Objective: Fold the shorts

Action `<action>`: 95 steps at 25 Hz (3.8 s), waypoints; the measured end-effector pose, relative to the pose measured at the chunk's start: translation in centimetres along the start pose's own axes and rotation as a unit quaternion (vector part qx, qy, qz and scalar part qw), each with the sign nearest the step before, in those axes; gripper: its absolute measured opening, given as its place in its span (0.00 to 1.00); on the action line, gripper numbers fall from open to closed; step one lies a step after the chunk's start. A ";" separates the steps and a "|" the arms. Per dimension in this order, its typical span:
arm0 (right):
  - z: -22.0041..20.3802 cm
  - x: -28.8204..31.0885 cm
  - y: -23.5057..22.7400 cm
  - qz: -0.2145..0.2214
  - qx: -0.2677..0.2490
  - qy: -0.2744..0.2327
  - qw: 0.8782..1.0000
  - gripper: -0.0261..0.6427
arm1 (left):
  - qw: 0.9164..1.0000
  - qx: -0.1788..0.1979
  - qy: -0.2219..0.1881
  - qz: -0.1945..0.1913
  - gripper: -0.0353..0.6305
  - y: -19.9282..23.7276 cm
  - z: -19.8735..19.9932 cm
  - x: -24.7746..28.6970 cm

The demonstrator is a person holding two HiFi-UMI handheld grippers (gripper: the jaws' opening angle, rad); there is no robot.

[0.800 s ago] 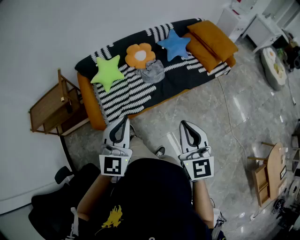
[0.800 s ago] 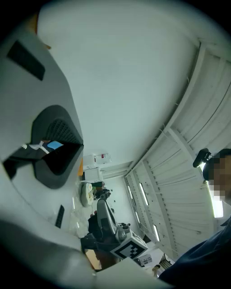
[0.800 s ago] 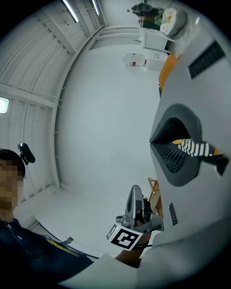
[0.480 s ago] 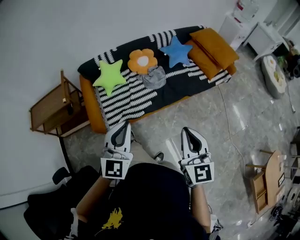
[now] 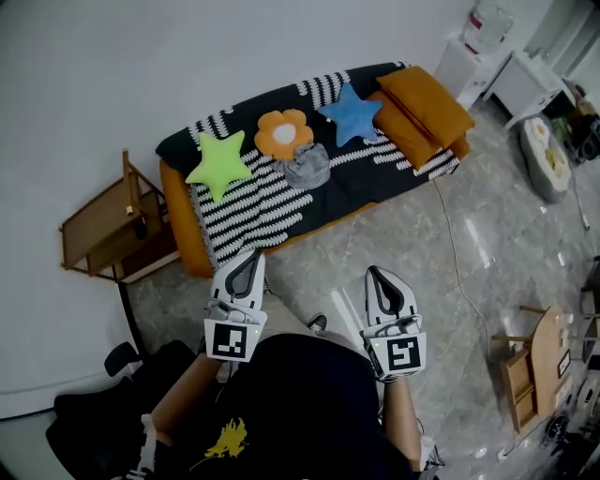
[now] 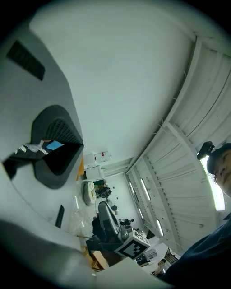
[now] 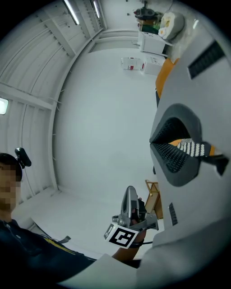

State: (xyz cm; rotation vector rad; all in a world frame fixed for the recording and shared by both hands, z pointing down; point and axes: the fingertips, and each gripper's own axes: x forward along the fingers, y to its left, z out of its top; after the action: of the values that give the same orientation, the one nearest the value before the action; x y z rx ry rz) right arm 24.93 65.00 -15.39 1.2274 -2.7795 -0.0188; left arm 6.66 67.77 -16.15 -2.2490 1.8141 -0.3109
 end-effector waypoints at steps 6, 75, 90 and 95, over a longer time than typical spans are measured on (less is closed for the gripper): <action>-0.1 -0.7 -2.1 -0.027 0.009 -0.002 1.000 0.07 | 0.999 0.045 0.007 0.007 0.08 0.0 0.1 0.7; -11.4 15.9 -11.4 -0.088 0.094 0.142 0.981 0.92 | 0.977 -0.048 0.161 -0.132 0.76 7.0 -11.9 18.8; -20.0 39.3 -9.8 -0.138 0.103 0.281 0.944 0.69 | 0.919 -0.106 0.190 -0.330 0.76 16.3 -30.0 35.4; -24.3 44.8 -14.2 -0.163 0.073 0.302 0.936 0.65 | 0.901 -0.100 0.248 -0.341 0.76 15.1 -37.1 40.0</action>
State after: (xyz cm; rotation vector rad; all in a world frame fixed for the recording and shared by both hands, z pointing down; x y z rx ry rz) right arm 7.85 23.10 12.03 1.4180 -2.0613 0.4635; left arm -10.45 23.78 15.04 -3.1219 1.1815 -0.9281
